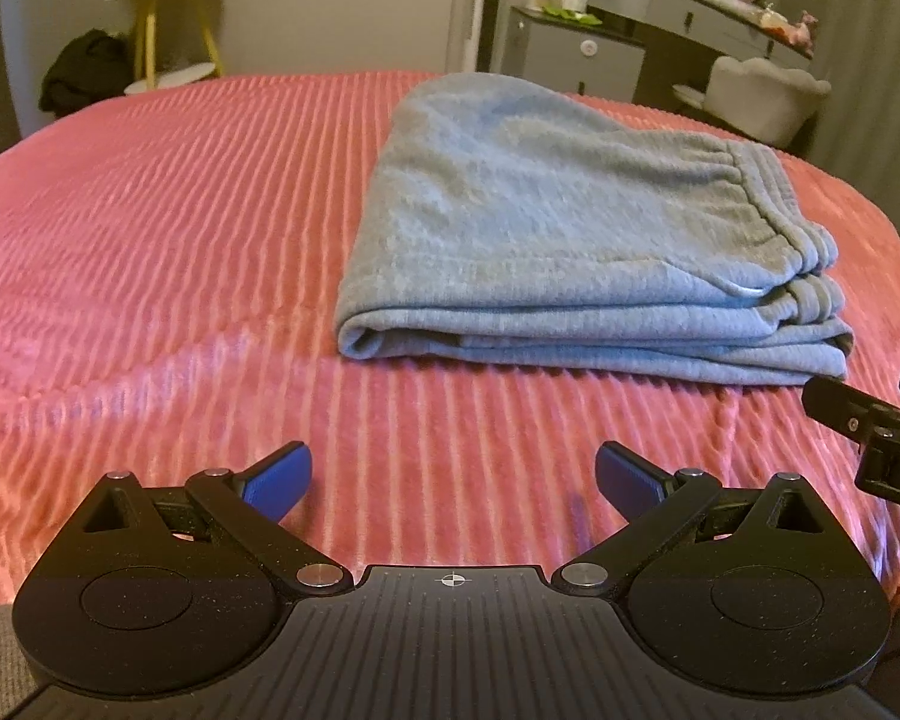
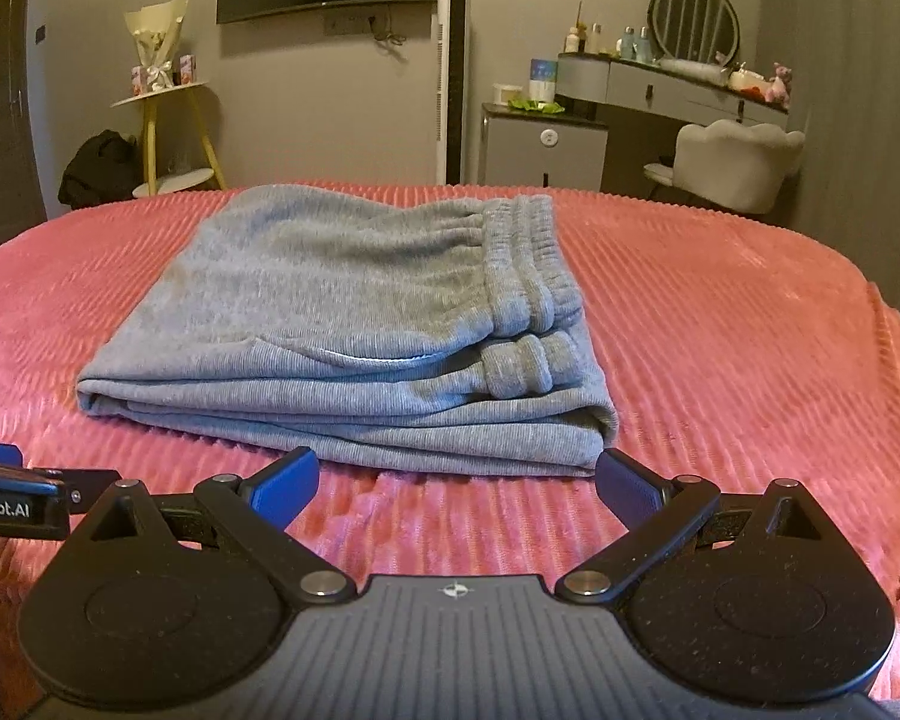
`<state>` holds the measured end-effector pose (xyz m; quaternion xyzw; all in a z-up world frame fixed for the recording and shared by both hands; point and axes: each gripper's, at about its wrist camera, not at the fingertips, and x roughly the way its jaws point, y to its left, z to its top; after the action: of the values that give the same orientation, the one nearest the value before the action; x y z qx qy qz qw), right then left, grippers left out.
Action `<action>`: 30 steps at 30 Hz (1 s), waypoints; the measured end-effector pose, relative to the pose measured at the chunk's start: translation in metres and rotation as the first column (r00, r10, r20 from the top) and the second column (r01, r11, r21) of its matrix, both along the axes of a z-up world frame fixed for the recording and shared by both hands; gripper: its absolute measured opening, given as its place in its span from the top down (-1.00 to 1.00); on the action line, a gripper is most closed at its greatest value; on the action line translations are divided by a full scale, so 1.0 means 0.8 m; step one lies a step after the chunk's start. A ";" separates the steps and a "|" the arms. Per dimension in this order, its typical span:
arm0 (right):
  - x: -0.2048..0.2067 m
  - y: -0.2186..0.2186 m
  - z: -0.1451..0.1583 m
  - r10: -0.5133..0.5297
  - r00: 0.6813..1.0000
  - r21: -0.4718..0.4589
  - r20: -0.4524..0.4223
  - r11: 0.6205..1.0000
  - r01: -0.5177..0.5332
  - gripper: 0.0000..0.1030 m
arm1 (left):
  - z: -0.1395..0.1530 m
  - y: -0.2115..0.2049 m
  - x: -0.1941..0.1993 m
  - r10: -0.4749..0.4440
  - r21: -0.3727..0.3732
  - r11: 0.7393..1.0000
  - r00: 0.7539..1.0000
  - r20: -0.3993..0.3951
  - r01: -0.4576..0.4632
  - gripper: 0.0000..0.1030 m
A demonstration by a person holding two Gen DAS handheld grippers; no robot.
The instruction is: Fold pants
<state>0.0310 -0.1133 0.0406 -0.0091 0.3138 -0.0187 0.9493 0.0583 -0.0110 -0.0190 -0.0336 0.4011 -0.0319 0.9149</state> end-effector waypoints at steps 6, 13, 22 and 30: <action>-0.001 0.002 0.000 0.011 1.000 -0.002 0.004 1.000 -0.010 -0.92 | -0.003 -0.002 0.001 -0.010 0.004 1.000 1.000 -0.011 0.010 -1.00; -0.001 0.002 -0.001 0.011 1.000 0.002 0.002 1.000 -0.011 -0.92 | -0.003 0.000 0.003 -0.004 -0.008 1.000 1.000 -0.019 0.004 -1.00; 0.000 0.003 -0.002 0.013 1.000 0.004 0.001 1.000 -0.013 -0.92 | -0.004 0.001 0.003 -0.003 -0.012 1.000 1.000 -0.023 0.003 -1.00; 0.000 0.001 -0.002 0.013 1.000 0.010 0.003 1.000 -0.013 -0.92 | -0.005 0.002 0.004 0.003 -0.017 1.000 1.000 -0.023 -0.003 -1.00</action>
<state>0.0309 -0.1121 0.0388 -0.0061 0.3123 -0.0110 0.9499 0.0612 -0.0093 -0.0227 -0.0423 0.4113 -0.0334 0.9099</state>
